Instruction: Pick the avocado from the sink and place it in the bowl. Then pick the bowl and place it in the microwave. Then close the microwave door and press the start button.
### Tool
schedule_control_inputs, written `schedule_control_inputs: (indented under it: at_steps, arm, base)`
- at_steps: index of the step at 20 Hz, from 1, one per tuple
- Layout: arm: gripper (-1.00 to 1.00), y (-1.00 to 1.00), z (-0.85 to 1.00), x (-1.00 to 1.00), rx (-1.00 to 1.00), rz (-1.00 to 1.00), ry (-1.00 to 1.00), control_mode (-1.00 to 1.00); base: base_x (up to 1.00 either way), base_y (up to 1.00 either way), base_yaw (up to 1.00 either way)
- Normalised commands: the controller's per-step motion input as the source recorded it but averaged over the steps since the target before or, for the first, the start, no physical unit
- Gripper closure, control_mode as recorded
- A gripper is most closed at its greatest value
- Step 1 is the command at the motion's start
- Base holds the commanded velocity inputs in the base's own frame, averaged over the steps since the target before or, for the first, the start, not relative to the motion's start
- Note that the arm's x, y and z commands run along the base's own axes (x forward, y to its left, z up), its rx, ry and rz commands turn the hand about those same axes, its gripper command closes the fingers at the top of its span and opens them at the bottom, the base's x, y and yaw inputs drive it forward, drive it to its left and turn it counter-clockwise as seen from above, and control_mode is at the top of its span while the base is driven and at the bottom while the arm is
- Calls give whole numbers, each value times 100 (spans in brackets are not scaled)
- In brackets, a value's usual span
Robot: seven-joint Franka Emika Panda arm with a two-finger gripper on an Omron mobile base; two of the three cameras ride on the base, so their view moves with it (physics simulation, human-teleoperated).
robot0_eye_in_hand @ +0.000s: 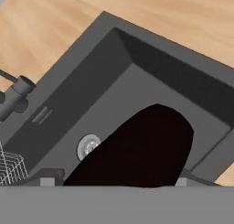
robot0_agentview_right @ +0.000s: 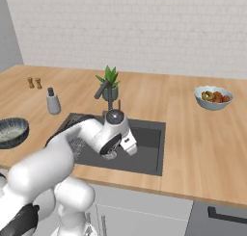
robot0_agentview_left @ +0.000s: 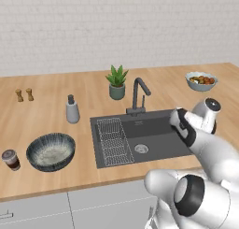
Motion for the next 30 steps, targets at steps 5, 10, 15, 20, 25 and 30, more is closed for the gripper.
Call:
schedule_control_inputs:
  at_steps: [5,10,15,20,25,30]
  arm:
    - [100,0,100,-37,-3,11,-1,-100]
    - [100,21,87,-98,-1,11,0,-100]
    - [100,80,42,-100,-10,14,-2,-100]
    - [100,100,47,-99,-18,17,0,-100]
    - [100,100,45,-44,-17,20,1,-100]
    - [100,100,61,0,-14,22,4,-100]
  base:
    - [0,0,0]
    - [0,0,0]
    - [0,0,0]
    - [0,0,0]
    - [0,0,0]
    - [0,0,0]
